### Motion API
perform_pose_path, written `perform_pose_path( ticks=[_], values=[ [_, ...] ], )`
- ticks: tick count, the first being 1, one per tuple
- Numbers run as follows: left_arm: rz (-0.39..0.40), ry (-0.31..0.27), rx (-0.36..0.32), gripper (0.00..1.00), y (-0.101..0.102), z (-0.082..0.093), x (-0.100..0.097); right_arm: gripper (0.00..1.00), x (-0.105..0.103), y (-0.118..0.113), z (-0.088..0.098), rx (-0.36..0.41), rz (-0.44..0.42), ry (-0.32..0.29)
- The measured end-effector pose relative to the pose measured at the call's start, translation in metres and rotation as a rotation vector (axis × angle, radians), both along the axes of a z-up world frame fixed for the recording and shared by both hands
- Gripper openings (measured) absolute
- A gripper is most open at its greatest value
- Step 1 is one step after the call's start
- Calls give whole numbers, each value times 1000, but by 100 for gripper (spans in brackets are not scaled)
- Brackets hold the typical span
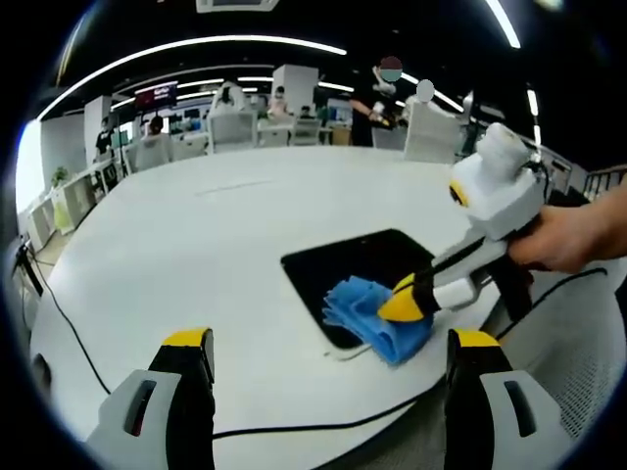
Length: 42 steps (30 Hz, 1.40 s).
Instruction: Wipe the mirror surface with the cleaning cloth until all visible marks leave the cleaned area.
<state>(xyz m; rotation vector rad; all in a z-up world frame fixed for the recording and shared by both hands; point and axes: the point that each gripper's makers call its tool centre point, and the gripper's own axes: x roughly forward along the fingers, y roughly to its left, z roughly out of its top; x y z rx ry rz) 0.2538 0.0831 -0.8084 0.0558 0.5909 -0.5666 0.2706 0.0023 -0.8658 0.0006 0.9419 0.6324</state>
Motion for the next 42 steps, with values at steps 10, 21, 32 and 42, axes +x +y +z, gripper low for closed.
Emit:
perform_pose_path(
  ticks=[10, 21, 32, 42],
  values=[
    [-12, 9, 7, 99, -2, -2, -2, 1, -6, 0, 0, 9, 19, 15],
    [-19, 14, 11, 99, -2, -4, -2, 1, -6, -5, 0, 9, 20, 31],
    [-19, 16, 12, 99, -2, -4, -3, 1, -5, -22, 0, 15, -14, 46],
    [-21, 19, 12, 99, -2, -5, -3, 1, -5, -32, 0, 13, -36, 50]
  ],
)
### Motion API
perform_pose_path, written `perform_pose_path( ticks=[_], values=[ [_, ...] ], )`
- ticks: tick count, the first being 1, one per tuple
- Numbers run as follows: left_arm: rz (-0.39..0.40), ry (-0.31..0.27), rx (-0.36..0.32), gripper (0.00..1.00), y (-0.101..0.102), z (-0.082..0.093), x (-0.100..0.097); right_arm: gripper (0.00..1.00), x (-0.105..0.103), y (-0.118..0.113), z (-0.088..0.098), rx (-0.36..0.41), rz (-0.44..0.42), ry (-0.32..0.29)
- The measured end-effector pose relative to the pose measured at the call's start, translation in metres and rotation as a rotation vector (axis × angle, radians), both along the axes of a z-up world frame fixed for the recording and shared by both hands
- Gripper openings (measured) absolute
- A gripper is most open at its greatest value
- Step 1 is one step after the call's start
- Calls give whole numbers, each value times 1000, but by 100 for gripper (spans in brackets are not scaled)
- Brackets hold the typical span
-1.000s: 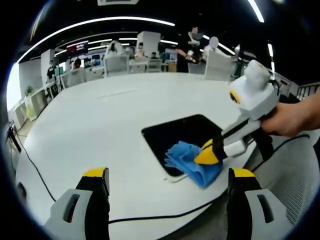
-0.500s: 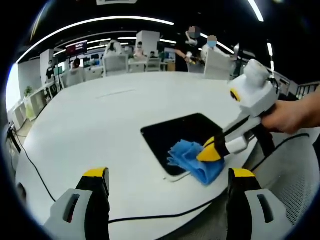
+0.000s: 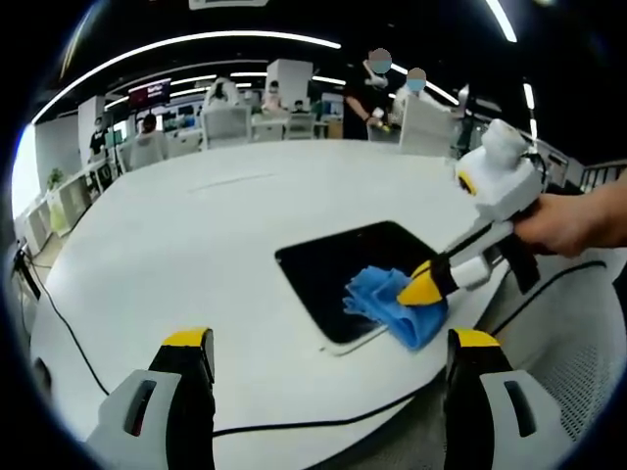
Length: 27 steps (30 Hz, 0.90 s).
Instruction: Wipe the mirror surface with the cleaning cloth until all visible marks leave the cleaned area.
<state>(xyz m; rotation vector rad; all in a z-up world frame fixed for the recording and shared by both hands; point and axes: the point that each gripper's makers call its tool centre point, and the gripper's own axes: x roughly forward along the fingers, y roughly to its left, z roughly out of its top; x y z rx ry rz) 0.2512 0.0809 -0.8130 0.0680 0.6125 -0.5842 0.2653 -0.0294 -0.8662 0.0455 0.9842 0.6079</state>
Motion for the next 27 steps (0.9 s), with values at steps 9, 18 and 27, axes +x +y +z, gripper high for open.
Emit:
perform_pose_path(
  ticks=[9, 18, 27],
  values=[
    [3, -1, -1, 99, 0, 0, 0, 1, 1, -2, 0, -9, -8, 5],
    [7, -4, -4, 98, 1, 1, 1, 1, 12, -3, 0, -21, -15, 6],
    [15, -13, -6, 99, 2, 3, 2, 1, 32, -4, 0, -38, -31, -9]
  ],
)
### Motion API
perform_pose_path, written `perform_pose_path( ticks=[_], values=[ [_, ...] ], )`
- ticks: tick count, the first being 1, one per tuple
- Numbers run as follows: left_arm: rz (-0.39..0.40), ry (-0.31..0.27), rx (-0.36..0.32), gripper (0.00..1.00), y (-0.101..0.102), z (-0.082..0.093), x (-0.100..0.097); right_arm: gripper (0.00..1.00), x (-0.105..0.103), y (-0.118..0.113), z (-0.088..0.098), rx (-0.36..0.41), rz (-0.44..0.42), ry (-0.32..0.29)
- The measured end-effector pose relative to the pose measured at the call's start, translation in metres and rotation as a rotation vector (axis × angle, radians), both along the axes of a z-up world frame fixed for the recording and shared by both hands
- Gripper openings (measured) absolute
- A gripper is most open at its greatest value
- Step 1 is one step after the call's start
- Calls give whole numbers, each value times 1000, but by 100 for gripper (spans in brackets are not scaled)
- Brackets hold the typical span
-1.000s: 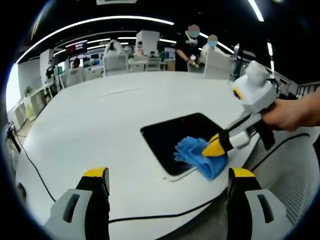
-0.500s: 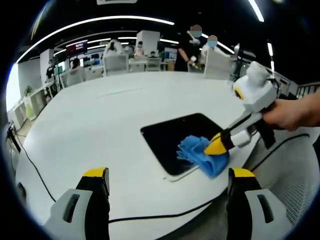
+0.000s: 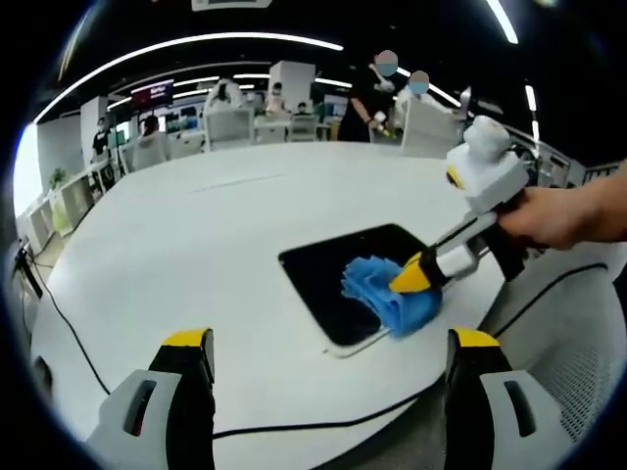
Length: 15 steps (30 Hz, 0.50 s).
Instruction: Wipe the mirror surface with the cleaning cloth until all visible marks leave the cleaned area.
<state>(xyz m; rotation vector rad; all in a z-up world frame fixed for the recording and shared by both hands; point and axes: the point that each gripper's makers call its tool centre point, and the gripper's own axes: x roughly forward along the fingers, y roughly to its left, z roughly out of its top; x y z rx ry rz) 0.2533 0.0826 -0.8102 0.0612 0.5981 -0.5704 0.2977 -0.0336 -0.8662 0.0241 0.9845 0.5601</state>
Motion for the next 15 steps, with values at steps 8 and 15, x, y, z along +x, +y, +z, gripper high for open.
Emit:
perform_pose_path(
  ticks=[8, 15],
  values=[
    [-1, 2, -5, 99, 0, 0, 0, 1, 18, 0, 0, -13, -9, -8],
    [3, 1, -5, 99, 1, 0, 0, 1, 35, -1, -1, -28, -11, -16]
  ],
)
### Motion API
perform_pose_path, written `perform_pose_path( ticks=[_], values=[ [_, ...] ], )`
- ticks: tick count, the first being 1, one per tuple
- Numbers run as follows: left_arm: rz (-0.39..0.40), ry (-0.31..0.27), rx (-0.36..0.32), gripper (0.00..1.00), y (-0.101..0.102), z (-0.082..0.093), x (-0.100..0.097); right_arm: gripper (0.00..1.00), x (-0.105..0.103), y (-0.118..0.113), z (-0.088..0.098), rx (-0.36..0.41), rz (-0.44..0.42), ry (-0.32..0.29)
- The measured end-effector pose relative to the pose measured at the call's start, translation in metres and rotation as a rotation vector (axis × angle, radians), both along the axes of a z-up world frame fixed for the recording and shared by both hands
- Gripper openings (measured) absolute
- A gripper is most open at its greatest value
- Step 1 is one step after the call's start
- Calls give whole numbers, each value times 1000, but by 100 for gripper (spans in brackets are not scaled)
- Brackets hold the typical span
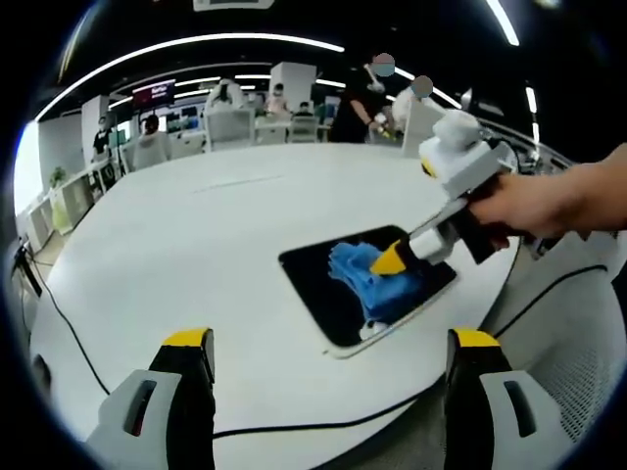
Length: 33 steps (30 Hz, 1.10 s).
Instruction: Wipe the mirror surface with the cleaning cloth until all visible marks leave the cleaned area.
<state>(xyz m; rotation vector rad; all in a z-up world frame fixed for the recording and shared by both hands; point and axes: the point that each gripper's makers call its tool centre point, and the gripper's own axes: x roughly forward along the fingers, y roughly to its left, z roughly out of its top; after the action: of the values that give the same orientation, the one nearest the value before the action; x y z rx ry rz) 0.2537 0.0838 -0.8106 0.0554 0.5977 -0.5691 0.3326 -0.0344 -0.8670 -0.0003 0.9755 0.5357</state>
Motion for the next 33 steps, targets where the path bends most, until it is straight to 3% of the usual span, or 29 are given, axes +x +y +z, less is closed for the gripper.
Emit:
perform_pose_path(
  ticks=[33],
  values=[
    [13, 2, 1, 98, 2, -1, 1, 1, 61, -2, -1, -13, -22, -7]
  ],
)
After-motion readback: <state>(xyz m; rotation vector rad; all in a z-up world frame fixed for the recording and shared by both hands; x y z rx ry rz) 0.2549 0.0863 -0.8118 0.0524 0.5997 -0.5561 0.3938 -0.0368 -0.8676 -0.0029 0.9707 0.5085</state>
